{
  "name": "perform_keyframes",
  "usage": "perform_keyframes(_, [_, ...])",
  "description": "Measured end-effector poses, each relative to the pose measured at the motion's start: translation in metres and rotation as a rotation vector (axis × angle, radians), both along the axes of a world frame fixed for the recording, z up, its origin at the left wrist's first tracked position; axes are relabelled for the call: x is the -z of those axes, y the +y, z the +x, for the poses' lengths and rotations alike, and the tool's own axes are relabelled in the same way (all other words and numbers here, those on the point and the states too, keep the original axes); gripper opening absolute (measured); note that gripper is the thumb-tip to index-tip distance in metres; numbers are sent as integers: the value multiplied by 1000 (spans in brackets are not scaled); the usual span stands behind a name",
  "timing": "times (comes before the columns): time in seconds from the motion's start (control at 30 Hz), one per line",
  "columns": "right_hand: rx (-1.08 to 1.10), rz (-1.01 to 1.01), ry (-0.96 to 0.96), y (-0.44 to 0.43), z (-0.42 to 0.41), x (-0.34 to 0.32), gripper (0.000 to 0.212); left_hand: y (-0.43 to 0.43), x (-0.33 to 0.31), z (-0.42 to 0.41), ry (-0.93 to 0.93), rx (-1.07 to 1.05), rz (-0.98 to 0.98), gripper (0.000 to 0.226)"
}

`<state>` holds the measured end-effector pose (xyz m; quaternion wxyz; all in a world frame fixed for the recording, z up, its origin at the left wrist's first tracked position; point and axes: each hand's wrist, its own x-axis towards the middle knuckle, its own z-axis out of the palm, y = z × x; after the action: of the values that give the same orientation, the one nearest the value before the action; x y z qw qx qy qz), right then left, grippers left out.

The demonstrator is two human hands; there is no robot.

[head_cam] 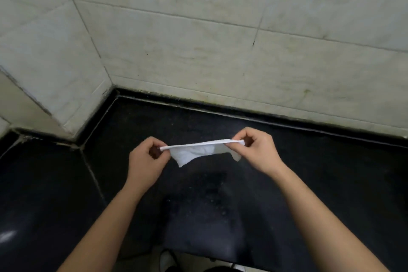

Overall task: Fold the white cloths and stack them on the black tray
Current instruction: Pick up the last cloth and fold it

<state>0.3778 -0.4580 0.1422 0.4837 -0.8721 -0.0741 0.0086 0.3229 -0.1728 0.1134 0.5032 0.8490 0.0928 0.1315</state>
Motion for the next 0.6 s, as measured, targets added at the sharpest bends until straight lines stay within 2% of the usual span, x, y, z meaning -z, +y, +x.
perform_keyframes(0.13, [22, 133, -30, -23, -5, -13, 7, -18, -30, 13, -5, 96, -87, 16])
perform_keyframes(0.37, [205, 36, 123, -45, -5, 19, 5, -40, -6, 37, 233, 38, -22, 14])
perform_keyframes(0.5, [256, -58, -30, -39, 6, 14, 11, -44, -12, 48, 128, -31, -2, 14])
perform_keyframes(0.6, [249, -30, -137, -35, 3, 8, 14, -43, -15, 45, -46, -68, 65, 18])
